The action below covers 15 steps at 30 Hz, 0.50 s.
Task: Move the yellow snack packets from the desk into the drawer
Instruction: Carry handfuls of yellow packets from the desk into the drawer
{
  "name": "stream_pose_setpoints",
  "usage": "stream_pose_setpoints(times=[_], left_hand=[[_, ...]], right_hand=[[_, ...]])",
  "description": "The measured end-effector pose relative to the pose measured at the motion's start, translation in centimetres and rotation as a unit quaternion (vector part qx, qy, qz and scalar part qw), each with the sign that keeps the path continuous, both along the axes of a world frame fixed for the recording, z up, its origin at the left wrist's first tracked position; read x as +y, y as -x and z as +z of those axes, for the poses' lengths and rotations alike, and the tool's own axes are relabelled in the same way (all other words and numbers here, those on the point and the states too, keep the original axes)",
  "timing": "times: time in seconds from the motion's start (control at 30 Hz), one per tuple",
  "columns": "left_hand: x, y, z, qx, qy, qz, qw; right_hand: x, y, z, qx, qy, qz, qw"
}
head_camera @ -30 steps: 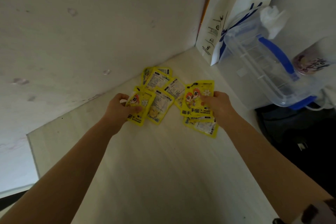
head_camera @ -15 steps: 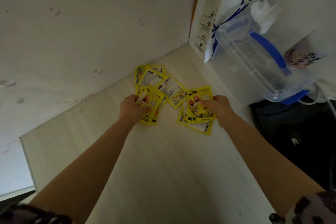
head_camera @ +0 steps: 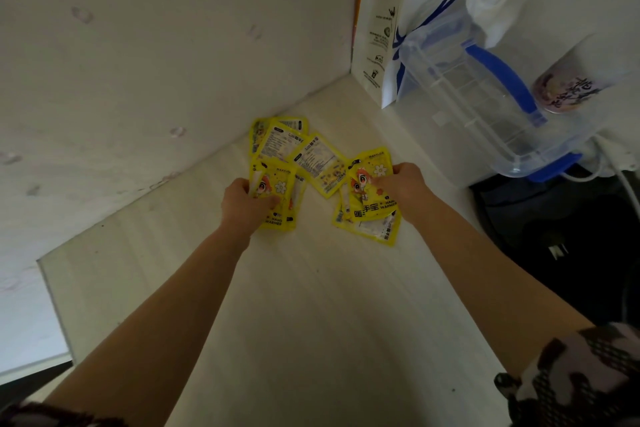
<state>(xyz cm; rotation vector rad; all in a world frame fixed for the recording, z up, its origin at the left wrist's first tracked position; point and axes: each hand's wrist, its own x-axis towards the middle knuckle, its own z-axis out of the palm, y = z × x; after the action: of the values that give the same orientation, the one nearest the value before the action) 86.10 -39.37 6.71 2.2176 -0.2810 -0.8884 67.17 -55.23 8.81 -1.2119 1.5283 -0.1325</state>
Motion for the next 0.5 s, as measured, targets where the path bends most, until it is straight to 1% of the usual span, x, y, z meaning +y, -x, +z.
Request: stream_pose_setpoints(times=[0.1, 0.2, 0.5], left_hand=[[0.9, 0.4, 0.2, 0.033, 0.013, 0.030, 0.999], [2.3, 1.1, 0.3, 0.072, 0.047, 0.065, 0.994], [8.9, 5.3, 0.4, 0.147, 0.098, 0.146, 0.973]], right_hand=[[0.6, 0.5, 0.4, -0.013, -0.006, -0.008, 1.000], [1.4, 1.5, 0.5, -0.039, -0.021, -0.039, 0.998], [6.0, 5.9, 1.0, -0.072, -0.030, -0.071, 0.994]])
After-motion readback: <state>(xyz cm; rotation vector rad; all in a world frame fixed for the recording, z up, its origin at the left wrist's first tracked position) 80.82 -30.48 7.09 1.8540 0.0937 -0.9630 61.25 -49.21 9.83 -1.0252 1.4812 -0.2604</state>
